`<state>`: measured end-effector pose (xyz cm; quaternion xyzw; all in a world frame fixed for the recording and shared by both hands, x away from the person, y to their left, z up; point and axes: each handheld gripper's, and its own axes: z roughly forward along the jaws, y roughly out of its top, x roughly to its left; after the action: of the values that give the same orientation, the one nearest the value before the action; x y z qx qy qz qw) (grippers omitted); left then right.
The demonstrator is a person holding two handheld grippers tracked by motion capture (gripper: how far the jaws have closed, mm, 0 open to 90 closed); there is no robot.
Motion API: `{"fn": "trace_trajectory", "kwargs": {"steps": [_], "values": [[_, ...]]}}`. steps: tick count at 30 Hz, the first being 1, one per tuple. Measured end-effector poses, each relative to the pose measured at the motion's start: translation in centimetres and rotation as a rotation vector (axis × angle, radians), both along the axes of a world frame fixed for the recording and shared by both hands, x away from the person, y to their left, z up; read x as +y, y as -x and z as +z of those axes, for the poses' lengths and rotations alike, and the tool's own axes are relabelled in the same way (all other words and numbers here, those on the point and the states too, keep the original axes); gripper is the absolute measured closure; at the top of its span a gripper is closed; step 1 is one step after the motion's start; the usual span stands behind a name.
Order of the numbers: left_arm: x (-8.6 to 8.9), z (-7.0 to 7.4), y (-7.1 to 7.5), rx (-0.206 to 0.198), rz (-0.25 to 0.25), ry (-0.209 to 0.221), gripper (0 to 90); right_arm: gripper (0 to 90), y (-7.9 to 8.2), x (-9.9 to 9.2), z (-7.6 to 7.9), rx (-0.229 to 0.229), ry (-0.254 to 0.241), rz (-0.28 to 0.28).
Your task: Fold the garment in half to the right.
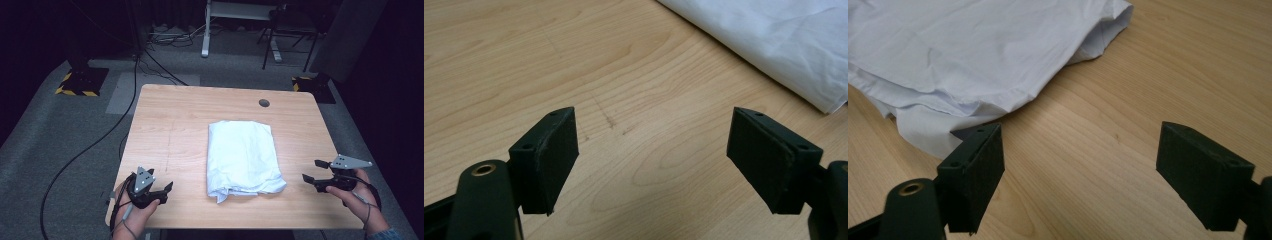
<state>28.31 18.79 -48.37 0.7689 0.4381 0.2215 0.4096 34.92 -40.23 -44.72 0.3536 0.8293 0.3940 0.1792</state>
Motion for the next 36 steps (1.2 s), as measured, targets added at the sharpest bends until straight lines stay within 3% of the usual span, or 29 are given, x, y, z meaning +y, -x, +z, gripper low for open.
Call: {"fn": "trace_trajectory", "kwargs": {"steps": [10,19,21,24,30,34,36], "values": [[1.3,-1.0,-0.1,0.039,0.012,-0.022,19.9,19.1,0.2,-1.7,-1.3,0.021,0.03,-0.023],[2.7,-2.5,0.1,0.107,0.045,-0.034,19.7,18.8,0.3,-3.1,-2.7,0.052,0.054,-0.05],[2.9,-2.5,0.1,0.102,0.042,-0.035,19.6,18.8,0.4,-3.3,-3.2,0.063,0.06,-0.053],[3.0,-2.7,0.0,0.159,0.056,-0.072,19.1,18.5,0.5,-3.8,-3.8,0.077,0.075,-0.062],[2.9,-2.7,-0.2,0.162,0.052,-0.085,15.3,17.6,0.8,-4.4,-4.5,0.094,0.089,-0.067],[2.9,-2.7,-0.2,0.172,0.065,-0.091,11.0,11.2,0.9,-4.8,-5.2,0.128,0.117,-0.056],[2.9,-2.8,-0.2,0.174,0.064,-0.091,9.8,4.9,1.1,-5.0,-5.9,0.113,0.075,-0.061]]}}
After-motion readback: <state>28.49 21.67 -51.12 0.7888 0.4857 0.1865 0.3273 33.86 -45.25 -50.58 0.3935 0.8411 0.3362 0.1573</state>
